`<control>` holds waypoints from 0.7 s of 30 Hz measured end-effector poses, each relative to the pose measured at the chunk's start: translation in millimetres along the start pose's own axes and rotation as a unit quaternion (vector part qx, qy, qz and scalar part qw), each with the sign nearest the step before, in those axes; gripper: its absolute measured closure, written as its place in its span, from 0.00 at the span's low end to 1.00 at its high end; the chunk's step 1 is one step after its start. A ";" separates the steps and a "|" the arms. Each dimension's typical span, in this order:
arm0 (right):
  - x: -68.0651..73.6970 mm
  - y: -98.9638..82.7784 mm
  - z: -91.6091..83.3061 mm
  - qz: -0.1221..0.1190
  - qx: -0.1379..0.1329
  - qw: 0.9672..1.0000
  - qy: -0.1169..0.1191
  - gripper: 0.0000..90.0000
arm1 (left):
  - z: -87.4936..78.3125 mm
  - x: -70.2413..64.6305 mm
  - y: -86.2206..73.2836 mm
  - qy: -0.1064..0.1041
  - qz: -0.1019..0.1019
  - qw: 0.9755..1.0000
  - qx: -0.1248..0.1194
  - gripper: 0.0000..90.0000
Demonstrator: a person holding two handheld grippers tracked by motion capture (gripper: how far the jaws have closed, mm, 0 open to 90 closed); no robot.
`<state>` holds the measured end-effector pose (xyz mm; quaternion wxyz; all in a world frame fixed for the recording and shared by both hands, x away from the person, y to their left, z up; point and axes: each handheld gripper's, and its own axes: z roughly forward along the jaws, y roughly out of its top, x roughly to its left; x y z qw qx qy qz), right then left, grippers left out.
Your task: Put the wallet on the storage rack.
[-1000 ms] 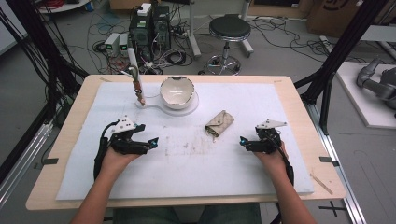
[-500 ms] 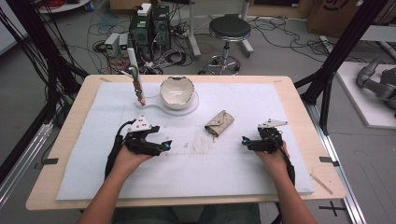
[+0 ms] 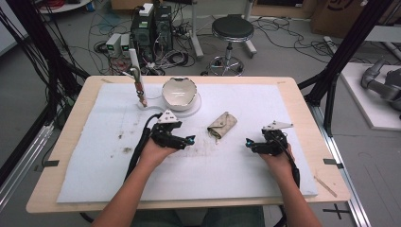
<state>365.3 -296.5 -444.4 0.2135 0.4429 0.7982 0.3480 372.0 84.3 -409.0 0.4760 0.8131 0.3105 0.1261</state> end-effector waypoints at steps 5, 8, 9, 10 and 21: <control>-4.4 -1.7 -1.9 0.005 -0.001 1.000 -0.003 0.22 | 15.6 -2.7 9.4 0.003 -0.002 1.000 0.000 0.22; -6.8 -3.4 -3.5 0.005 -0.002 1.000 -0.006 0.22 | 24.7 -3.5 12.8 0.002 -0.005 1.000 -0.002 0.22; -6.9 -3.9 -3.7 0.007 -0.003 1.000 -0.005 0.22 | 27.6 -3.5 13.7 0.002 -0.006 1.000 0.000 0.22; -7.5 -4.6 -4.2 0.008 -0.001 1.000 -0.005 0.22 | 31.1 -3.5 14.6 0.000 -0.005 1.000 0.003 0.22; -9.3 -11.8 -11.3 0.011 -0.003 1.000 -0.008 0.22 | 64.6 -11.1 26.8 -0.003 -0.001 1.000 0.008 0.22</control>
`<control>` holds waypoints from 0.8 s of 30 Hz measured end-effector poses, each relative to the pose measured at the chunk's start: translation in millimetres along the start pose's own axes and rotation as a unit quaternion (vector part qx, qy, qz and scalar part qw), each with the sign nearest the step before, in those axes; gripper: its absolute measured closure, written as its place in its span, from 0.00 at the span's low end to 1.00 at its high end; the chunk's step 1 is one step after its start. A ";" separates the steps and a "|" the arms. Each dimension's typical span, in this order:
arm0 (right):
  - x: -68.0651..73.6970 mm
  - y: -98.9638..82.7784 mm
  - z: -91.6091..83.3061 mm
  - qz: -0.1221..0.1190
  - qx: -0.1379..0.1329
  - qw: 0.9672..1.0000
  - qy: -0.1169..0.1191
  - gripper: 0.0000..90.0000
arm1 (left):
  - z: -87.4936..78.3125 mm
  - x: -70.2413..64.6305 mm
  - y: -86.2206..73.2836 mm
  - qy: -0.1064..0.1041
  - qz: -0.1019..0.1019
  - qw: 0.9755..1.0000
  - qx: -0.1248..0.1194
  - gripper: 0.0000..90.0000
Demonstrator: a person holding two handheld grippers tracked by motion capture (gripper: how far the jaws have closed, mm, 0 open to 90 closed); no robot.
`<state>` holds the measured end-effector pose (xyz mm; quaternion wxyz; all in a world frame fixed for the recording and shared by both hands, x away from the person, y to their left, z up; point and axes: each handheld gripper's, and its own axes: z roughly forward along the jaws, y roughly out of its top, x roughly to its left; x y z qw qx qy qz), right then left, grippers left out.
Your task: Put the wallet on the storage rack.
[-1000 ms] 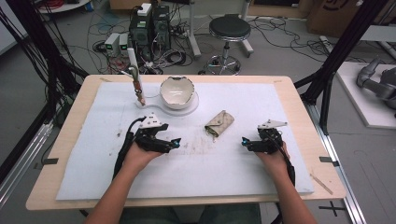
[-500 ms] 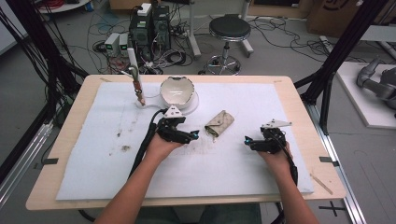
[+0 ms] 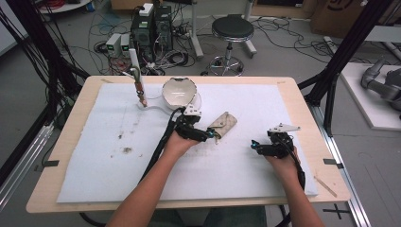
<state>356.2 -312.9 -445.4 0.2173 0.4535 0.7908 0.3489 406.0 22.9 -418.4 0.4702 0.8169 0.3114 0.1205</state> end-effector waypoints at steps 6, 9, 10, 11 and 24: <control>2.6 -3.0 -4.6 -0.003 -0.001 1.000 0.000 0.22 | 18.9 -4.0 4.1 -0.002 0.001 1.000 0.008 0.22; 2.2 -4.5 -8.7 -0.001 -0.006 1.000 -0.003 0.22 | 28.2 -6.7 3.0 -0.005 0.003 1.000 0.019 0.22; 2.2 -4.5 -8.7 -0.001 -0.006 1.000 -0.003 0.22 | 30.9 -7.7 2.7 -0.005 0.003 1.000 0.019 0.22; 1.5 -5.2 -10.0 -0.002 -0.007 1.000 -0.003 0.22 | 33.0 -8.5 2.9 -0.005 0.003 1.000 0.020 0.22; -3.2 -13.6 -18.9 0.006 -0.006 1.000 -0.011 0.22 | 63.9 -12.1 11.7 0.012 0.017 0.999 0.046 0.20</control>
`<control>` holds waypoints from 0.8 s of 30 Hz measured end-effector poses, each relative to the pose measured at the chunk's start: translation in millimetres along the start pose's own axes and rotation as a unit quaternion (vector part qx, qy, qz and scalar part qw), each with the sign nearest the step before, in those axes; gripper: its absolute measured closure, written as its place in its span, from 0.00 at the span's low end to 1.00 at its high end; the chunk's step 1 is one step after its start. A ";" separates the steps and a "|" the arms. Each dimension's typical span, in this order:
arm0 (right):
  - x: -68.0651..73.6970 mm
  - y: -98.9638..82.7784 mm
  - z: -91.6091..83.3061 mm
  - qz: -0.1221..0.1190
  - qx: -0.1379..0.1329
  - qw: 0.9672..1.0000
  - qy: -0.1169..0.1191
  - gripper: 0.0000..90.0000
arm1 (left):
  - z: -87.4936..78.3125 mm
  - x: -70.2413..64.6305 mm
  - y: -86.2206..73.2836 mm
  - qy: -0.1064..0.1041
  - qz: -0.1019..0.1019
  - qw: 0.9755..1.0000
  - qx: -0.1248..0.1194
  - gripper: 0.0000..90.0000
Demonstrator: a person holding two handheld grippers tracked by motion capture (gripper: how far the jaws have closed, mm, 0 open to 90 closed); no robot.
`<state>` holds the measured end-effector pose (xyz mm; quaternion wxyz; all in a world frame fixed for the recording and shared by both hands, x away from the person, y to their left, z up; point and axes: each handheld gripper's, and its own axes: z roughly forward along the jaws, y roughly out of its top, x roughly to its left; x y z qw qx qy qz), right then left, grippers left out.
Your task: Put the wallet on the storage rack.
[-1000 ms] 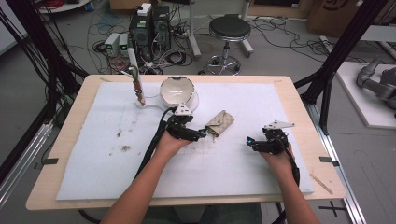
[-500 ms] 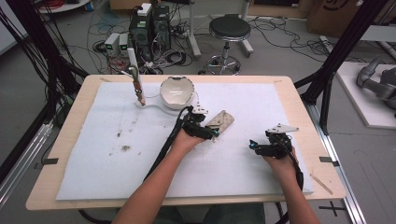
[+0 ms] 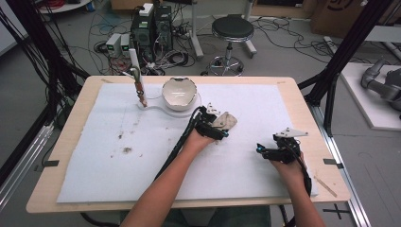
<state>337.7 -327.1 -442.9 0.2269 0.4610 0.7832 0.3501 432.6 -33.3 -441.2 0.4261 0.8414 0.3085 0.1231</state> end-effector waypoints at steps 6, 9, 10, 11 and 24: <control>-2.7 -1.6 -3.0 0.004 -0.004 1.000 -0.003 0.22 | 12.7 -3.9 -3.0 0.010 0.011 1.000 0.026 0.20; -2.2 -0.8 -2.1 0.002 -0.004 1.000 -0.001 0.22 | 15.6 -5.4 -3.6 0.022 0.018 0.999 0.039 0.20; -1.6 -0.4 -1.5 0.002 -0.005 1.000 0.000 0.22 | 16.0 -5.4 -3.4 0.023 0.022 0.999 0.042 0.20; -0.9 0.0 -1.1 0.002 -0.004 1.000 0.001 0.22 | 16.1 -5.3 -3.4 0.022 0.021 0.999 0.042 0.20; 3.2 1.9 2.1 -0.005 -0.001 1.000 0.005 0.22 | 13.0 -4.2 -5.2 0.026 0.016 0.999 0.032 0.33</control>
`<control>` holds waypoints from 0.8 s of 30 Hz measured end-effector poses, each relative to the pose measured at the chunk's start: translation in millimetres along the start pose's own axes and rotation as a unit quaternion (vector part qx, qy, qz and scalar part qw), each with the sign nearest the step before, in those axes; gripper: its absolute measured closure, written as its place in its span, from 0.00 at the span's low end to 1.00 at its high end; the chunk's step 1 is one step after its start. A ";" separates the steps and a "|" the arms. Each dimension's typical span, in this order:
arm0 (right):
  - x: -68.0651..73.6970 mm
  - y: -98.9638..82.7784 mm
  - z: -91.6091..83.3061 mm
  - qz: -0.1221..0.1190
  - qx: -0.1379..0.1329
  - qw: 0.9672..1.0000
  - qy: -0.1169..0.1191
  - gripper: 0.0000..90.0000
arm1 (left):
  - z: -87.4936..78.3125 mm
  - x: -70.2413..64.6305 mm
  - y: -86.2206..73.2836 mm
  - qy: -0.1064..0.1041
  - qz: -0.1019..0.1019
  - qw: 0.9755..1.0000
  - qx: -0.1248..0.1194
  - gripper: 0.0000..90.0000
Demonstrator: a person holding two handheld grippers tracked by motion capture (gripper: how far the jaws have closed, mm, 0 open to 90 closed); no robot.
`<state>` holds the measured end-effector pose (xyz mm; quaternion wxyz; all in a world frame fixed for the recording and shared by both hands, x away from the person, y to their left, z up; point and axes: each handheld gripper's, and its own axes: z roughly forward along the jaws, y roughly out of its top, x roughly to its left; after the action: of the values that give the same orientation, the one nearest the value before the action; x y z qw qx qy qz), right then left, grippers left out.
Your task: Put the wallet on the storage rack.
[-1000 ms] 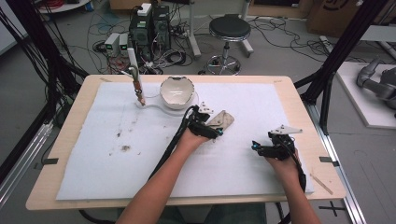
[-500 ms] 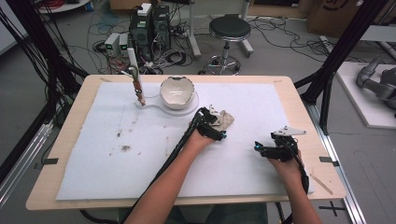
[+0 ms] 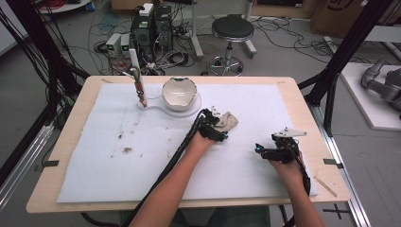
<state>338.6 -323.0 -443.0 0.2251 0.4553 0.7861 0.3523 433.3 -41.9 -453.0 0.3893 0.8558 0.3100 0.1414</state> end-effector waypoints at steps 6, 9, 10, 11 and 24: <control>-0.7 -1.1 0.2 -0.001 0.002 1.000 0.001 0.22 | -2.5 -2.4 1.0 0.004 0.012 1.000 0.003 0.38; -0.5 -0.3 1.7 -0.001 0.002 1.000 0.003 0.22 | -5.5 -1.6 0.6 -0.006 0.013 1.000 0.007 0.39; -0.1 0.2 2.7 -0.002 0.003 1.000 0.005 0.22 | -7.0 -0.4 0.3 -0.014 0.007 1.000 0.008 0.39; 0.5 0.8 3.8 -0.003 0.003 1.000 0.006 0.22 | -8.8 0.5 0.0 -0.020 0.000 1.000 0.009 0.39; 8.9 4.3 11.8 -0.019 0.011 1.000 0.014 0.22 | -74.3 22.3 11.0 -0.015 -0.004 0.998 -0.055 0.40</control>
<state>344.7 -309.7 -447.7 0.2154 0.4381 0.8014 0.3455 419.1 9.9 -395.8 0.4411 0.8337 0.2992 0.1444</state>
